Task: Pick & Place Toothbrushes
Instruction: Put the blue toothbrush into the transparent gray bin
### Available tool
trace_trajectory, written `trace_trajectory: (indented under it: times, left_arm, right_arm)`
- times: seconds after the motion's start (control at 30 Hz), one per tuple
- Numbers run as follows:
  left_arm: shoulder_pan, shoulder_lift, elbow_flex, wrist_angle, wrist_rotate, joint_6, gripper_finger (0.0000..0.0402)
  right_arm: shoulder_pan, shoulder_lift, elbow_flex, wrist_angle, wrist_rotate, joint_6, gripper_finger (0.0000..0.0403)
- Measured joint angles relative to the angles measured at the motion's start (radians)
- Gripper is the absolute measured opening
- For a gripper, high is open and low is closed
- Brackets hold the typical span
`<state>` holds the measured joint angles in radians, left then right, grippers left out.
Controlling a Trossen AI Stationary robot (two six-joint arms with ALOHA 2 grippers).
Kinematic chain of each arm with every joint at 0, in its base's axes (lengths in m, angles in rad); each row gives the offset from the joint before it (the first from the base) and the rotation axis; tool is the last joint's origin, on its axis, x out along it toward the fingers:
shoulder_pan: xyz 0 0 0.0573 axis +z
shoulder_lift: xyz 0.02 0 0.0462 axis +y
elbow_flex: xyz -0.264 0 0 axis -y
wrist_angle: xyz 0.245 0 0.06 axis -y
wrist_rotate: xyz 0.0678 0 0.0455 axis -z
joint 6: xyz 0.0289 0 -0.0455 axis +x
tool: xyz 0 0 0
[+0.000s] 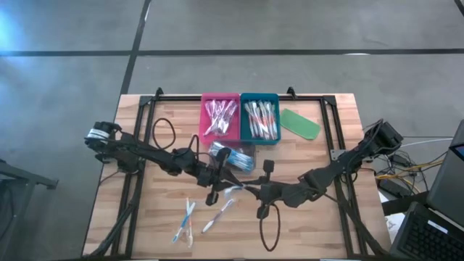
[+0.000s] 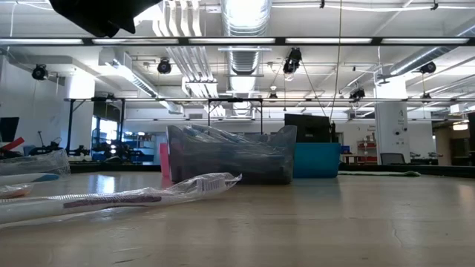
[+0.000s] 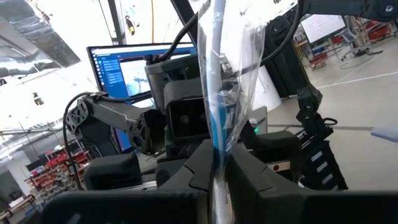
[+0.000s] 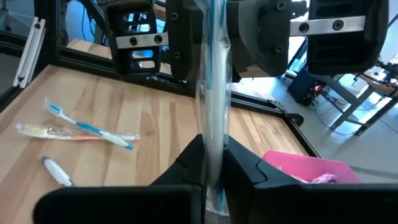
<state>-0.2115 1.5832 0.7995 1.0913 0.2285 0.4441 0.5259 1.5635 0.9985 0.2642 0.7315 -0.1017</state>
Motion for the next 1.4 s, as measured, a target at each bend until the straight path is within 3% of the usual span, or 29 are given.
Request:
trace_trajectory:
  times: [0.27, 0.47, 0.63, 0.77, 0.93, 1.03, 1.2, 1.4]
  left_arm:
    - [-0.002, -0.002, 0.0, -0.012, -0.011, -0.027, 0.0064]
    - [-0.019, -0.057, 0.0, -0.188, -0.128, 0.043, 0.0122]
    - [-0.047, -0.149, 0.026, -0.471, -0.303, 0.11, 0.0191]
    - [-0.092, -0.235, 0.082, -0.737, -0.455, 0.148, 0.023]
    - [-0.16, -0.297, 0.178, -1.067, -0.63, 0.166, 0.0245]
    - [-0.206, -0.291, 0.227, -1.208, -0.788, 0.22, 0.0243]
    - [-0.269, -0.223, 0.249, -1.213, -1.09, 0.52, 0.0243]
    - [-0.274, -0.082, 0.246, -1.01, -1.327, 0.912, 0.0243]
  right_arm:
    - [0.0, 0.0, 0.0, 0.001, -0.002, 0.016, 0.0028]
    - [0.004, -0.005, 0.0, 0.001, 0.015, 0.019, 0.0021]
    - [0.011, -0.006, 0.0, -0.059, 0.125, 0.063, 0.0025]
    - [0.009, -0.016, 0.0, -0.186, 0.144, 0.179, 0.0022]
    - [0.002, -0.031, 0.0, -0.349, 0.133, 0.365, 0.0022]
    - [-0.008, -0.05, 0.0, -0.46, 0.081, 0.503, 0.0022]
    - [-0.051, -0.057, 0.0, -0.6, -0.073, 0.685, 0.0022]
    - [-0.104, -0.033, 0.0, -0.626, -0.182, 0.727, 0.0022]
